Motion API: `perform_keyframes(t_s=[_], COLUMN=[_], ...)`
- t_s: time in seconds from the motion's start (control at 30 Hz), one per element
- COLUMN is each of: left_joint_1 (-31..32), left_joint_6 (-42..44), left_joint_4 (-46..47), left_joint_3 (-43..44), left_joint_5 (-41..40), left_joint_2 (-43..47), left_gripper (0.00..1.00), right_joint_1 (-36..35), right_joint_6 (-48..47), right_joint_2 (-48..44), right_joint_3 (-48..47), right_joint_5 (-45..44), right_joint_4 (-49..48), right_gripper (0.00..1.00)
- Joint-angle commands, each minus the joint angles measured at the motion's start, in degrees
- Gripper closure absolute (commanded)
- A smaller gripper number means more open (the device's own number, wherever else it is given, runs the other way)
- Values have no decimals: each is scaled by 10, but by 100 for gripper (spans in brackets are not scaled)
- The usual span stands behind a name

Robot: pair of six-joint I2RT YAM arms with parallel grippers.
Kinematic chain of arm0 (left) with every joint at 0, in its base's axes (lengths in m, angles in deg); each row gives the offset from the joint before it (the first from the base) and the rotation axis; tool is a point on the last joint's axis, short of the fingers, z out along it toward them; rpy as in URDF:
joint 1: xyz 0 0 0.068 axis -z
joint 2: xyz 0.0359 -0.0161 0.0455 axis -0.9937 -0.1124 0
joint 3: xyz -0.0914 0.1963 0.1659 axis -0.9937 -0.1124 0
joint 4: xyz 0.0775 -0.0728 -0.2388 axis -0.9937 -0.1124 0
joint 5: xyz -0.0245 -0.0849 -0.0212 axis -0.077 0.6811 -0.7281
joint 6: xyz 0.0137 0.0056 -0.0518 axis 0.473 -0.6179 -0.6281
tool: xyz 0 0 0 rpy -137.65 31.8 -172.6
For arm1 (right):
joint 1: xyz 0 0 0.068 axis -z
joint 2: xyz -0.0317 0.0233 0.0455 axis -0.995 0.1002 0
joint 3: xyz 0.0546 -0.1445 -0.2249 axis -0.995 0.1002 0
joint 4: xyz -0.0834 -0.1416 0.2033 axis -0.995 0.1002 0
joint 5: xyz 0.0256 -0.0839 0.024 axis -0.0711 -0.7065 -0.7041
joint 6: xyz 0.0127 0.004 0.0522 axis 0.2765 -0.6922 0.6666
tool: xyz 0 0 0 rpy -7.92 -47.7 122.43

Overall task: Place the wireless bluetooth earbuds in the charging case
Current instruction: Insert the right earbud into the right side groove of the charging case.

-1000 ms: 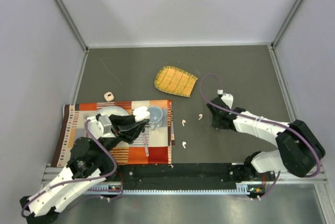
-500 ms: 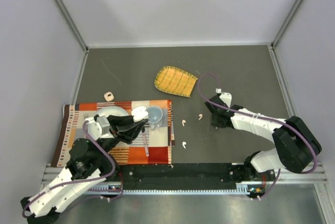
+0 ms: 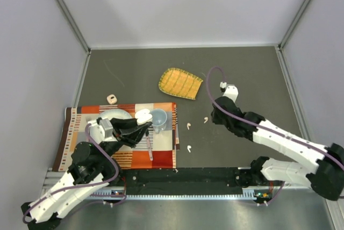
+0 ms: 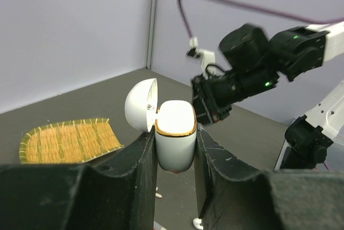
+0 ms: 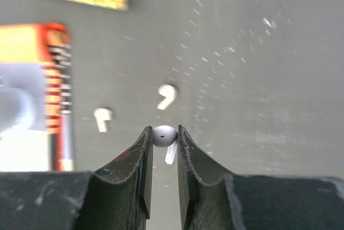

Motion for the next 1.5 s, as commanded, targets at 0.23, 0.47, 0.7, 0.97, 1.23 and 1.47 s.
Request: perform_keyframes(t_s=[0.23, 0.47, 0.7, 0.97, 1.23, 1.47], left_joint_1=[1, 1, 1, 1, 2, 2], left_joint_6=[-10, -11, -11, -7, -7, -5], left_joint_4=[52, 74, 91, 104, 110, 120], left_joint_3=[4, 7, 1, 1, -4, -4], left_joint_5=[-1, 1, 2, 13, 7, 12], left_joint_2=[-46, -69, -77, -91, -83, -83], left_gripper=[100, 100, 100, 100, 100, 100], right_joint_1=[-216, -306, -376, -422, -428, -428], right_joint_6=[-116, -246, -370, -433, -444, -440], right_joint_2=[-156, -142, -78, 9, 48, 74], right_joint_3=[-55, -71, -86, -100, -122, -123], right_joint_5=[-174, -172, -164, -126, -88, -79], right_joint_4=[-227, -420, -588, -722, -742, -753], right_gripper=[100, 100, 100, 100, 100, 100])
